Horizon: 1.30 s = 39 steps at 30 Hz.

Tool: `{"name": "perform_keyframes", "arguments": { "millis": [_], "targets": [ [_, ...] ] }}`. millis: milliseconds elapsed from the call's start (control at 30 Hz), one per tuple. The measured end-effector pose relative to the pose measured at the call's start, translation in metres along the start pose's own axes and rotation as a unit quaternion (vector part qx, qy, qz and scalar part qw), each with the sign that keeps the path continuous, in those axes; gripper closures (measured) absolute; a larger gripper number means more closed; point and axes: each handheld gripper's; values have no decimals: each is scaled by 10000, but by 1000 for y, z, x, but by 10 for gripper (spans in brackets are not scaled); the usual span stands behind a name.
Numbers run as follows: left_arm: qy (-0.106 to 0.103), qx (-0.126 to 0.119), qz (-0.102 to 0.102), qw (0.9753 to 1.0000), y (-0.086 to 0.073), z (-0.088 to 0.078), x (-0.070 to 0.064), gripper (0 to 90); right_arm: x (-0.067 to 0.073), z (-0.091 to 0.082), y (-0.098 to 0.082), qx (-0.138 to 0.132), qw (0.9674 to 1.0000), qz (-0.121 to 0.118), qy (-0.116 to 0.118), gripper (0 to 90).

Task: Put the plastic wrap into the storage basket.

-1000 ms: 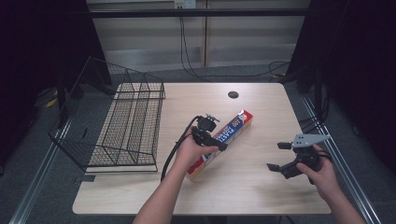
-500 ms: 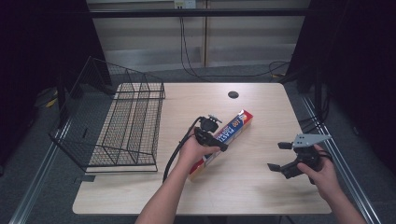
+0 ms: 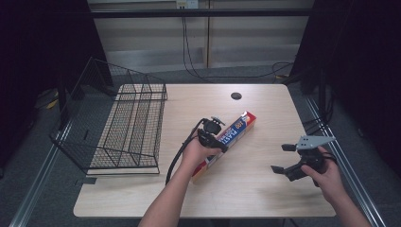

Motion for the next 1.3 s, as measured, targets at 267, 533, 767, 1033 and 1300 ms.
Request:
{"name": "perform_keyframes", "arguments": {
  "millis": [267, 533, 767, 1033, 1300],
  "targets": [
    [83, 143, 178, 9997, -1, -6, -2, 393, 0, -1, 0, -21, 10000, 12, -17, 30],
    [92, 350, 179, 9992, -9, -15, -2, 396, 1, 0, 1, -20, 10000, -17, -11, 30],
    [36, 470, 91, 9988, -8, -12, 0, 363, 2, 1, 2, -21, 10000, -22, -24, 30],
    [76, 638, 117, 9979, 3, 0, -3, 354, 1, 1, 1, -29, 10000, -9, -12, 30],
    [326, 1079, 400, 9928, 14, -5, -12, 426, 1, 1, 1, -28, 10000, -21, 16, 30]
  ]
}}
Point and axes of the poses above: each handheld gripper's, and its own axes: z roughly forward along the jaws, y roughly out of its top, x roughly to its left, and after that the axes turned 13 degrees about y, right-handed
